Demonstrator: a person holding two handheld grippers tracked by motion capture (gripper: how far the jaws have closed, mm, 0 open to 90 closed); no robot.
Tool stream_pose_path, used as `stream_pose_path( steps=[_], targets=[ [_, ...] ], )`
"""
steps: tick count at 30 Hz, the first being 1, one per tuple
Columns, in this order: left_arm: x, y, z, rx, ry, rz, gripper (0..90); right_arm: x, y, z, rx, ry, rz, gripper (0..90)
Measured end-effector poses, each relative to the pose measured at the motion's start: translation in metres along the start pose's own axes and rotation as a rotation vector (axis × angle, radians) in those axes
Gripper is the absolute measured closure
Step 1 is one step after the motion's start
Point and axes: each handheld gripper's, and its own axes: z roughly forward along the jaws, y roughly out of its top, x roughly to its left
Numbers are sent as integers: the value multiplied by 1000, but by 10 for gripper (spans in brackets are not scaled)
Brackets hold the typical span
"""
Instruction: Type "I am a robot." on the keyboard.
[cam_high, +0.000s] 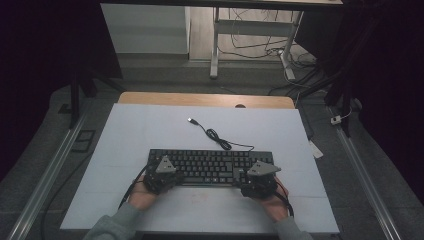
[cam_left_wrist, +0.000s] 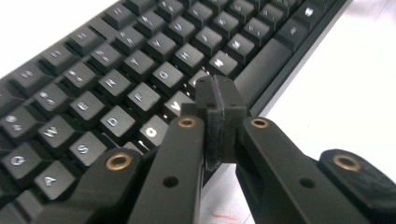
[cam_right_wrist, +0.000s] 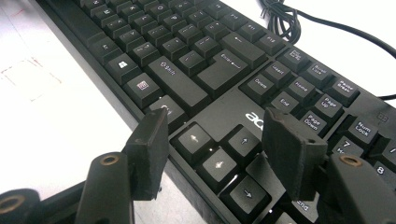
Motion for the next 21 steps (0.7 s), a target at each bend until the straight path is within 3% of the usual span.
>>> stream_pose_path(
  steps=[8, 21],
  targets=[
    [13, -2, -17, -65, 28, -75, 877, 0, 0, 0, -1, -3, -2, 416],
    [35, -11, -23, -60, 89, -171, 535, -1, 0, -1, 0, -5, 0, 416]
  ],
)
